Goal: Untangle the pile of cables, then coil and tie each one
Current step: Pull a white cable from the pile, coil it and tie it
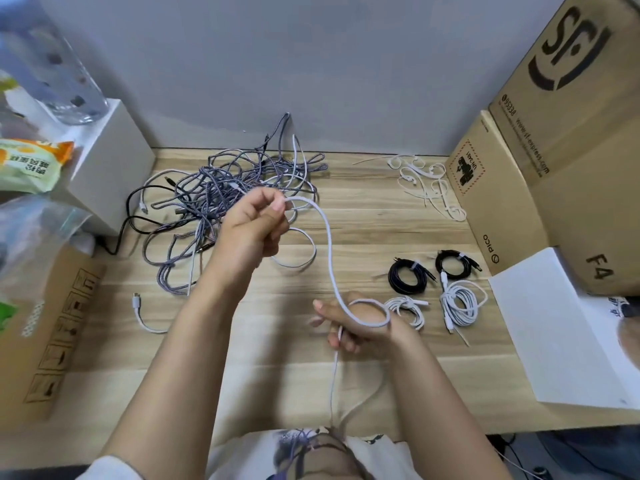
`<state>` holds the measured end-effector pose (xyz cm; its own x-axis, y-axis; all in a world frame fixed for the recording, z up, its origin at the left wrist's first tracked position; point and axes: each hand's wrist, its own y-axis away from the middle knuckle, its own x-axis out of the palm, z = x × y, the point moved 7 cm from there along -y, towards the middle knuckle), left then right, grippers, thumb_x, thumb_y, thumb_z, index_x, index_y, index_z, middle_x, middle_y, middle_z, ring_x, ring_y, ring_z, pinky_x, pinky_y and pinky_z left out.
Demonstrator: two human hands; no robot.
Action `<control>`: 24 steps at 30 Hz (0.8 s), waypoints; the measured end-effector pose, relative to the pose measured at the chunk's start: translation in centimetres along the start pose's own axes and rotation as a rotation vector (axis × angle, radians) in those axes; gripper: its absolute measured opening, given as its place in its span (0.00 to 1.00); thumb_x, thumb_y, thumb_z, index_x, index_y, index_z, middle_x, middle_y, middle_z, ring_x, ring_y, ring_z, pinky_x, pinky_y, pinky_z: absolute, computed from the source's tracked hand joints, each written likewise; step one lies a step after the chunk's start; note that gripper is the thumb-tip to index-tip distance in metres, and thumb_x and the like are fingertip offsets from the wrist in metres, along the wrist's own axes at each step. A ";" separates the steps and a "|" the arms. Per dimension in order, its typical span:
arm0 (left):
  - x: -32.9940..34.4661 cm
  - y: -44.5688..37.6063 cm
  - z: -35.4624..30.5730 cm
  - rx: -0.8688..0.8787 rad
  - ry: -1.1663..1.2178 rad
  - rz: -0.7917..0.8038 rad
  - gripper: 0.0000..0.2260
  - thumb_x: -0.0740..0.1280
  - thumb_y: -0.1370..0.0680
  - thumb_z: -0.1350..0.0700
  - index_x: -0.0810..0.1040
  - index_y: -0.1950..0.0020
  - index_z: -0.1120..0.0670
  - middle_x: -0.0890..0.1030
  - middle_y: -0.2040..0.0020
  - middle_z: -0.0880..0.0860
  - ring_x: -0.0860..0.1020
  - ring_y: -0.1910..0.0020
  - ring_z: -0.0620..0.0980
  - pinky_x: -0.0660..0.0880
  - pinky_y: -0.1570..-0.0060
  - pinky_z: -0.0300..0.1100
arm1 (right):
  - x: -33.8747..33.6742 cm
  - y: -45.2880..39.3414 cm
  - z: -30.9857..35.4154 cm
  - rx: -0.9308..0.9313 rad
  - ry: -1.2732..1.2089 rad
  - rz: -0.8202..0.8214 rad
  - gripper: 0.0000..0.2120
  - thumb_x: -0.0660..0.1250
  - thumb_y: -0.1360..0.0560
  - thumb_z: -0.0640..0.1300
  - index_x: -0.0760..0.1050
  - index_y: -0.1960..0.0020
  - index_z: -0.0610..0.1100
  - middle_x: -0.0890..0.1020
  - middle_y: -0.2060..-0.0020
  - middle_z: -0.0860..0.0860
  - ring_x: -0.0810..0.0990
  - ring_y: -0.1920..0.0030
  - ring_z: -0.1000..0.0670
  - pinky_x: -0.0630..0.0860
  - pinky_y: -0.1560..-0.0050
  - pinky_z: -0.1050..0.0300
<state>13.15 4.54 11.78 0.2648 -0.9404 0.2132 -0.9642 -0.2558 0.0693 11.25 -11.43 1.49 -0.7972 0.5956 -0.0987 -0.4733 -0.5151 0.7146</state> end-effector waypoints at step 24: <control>-0.3 0.6 1.7 -0.102 -0.200 -0.010 0.11 0.59 0.19 0.61 0.75 0.59 0.55 0.66 0.77 0.44 0.59 0.78 0.39 0.54 0.78 0.31 | -0.4 4.4 8.2 -0.480 -0.483 -0.023 0.10 0.55 0.20 0.47 0.73 0.47 0.45 0.76 0.73 0.51 0.76 0.73 0.53 0.77 0.68 0.61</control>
<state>12.47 4.30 10.12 0.2569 -0.9663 0.0150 -0.9529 -0.2507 0.1710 12.58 -8.87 10.37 -0.5808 0.7607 0.2900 -0.6911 -0.6490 0.3182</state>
